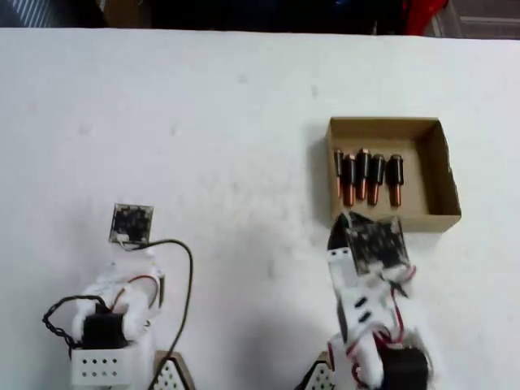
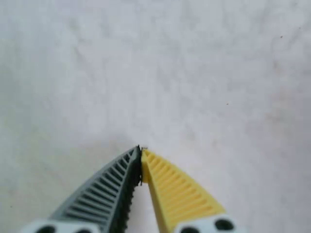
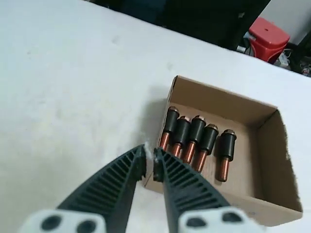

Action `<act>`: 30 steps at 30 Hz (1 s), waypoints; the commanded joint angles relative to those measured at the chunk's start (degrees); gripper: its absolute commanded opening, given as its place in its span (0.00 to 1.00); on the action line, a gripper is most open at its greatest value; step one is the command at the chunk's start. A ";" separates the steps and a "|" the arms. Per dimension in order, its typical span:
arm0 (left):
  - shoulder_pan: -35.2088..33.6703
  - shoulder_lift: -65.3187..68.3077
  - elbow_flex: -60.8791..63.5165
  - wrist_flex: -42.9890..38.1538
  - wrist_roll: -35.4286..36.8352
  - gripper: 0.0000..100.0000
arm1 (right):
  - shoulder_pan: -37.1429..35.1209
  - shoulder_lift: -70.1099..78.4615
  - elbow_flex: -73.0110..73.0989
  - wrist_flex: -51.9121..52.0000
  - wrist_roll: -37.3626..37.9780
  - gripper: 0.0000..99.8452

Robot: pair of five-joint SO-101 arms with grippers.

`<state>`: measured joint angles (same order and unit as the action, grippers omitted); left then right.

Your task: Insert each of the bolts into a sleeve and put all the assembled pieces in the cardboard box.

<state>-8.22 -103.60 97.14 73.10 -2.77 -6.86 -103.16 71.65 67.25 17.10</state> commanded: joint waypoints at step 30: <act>-0.04 -0.66 -0.18 0.53 -0.18 0.02 | 5.76 0.22 25.14 2.68 0.18 0.02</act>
<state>-8.22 -103.60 97.14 73.10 -2.77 -1.23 -102.81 96.35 69.36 17.10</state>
